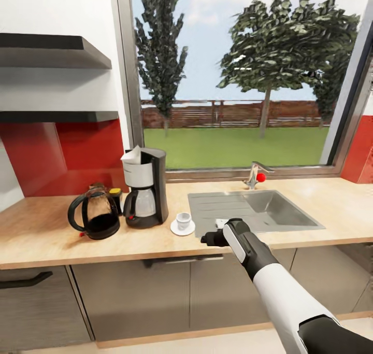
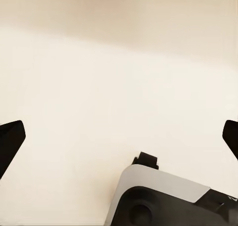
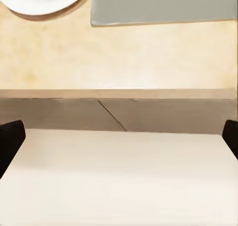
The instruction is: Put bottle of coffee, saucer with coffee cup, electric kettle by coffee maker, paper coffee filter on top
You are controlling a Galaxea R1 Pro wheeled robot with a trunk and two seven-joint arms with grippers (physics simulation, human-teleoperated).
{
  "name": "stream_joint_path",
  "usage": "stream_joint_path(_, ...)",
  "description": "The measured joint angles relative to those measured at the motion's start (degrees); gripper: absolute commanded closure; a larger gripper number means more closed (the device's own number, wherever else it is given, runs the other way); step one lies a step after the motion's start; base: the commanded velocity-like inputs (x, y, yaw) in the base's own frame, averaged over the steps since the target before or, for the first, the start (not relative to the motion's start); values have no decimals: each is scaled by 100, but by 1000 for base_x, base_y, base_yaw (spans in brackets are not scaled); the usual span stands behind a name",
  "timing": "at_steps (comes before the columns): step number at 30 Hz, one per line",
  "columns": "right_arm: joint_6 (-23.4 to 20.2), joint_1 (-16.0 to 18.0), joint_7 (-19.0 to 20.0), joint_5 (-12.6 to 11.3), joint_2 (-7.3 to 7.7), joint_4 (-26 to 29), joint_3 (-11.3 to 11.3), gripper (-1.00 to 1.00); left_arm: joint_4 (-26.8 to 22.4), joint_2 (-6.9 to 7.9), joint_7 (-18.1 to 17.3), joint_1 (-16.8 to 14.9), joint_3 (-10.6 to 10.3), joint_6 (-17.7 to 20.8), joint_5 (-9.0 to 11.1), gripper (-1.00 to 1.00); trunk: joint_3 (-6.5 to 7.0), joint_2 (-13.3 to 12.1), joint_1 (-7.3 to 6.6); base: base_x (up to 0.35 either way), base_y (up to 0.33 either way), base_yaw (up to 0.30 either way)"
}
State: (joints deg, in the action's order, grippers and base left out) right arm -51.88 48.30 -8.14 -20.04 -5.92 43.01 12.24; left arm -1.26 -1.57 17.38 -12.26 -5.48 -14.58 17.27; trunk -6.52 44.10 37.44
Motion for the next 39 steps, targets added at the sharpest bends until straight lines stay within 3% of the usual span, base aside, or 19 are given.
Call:
stream_joint_path(8,0,-9,2,-2,2,1,1,-100,-1,-1,-6,0,0,0,-1,-100,0,-1,-1,-266,-128,0)
stream_joint_path(18,9,-21,1,6,1,4,1,-100,0,2,-19,0,0,-1,9,-100,0,0,-3,-15,-5,0)
stream_joint_path(21,265,-33,7,8,1,5,0,-100,4,5,-24,0,2,-1,9,-100,0,0,-3,0,0,0)
stream_joint_path(26,1535,-58,14,15,4,-22,-5,-100,6,6,-25,0,6,-1,9,-100,0,0,-3,0,0,0)
stream_joint_path(29,2167,-65,20,25,7,-404,-8,-100,5,8,-25,0,6,-1,9,-100,0,0,-3,0,0,0)
stream_joint_path(31,2644,-70,27,34,8,-1024,-17,-100,2,8,-25,0,8,-1,7,-100,-1,0,-3,0,0,0)
stream_joint_path(35,4231,-73,18,51,10,-2939,-37,-100,0,9,-24,0,7,-1,-1,-100,-1,0,-3,0,0,0)
stream_joint_path(36,4465,-70,16,50,10,-3174,-35,-100,0,9,-24,0,5,-1,-2,-100,-1,0,-3,0,0,0)
stream_joint_path(39,5846,-72,-4,54,15,-4279,-39,-100,0,1,-24,0,-10,-1,-18,-100,-1,0,-3,0,0,0)
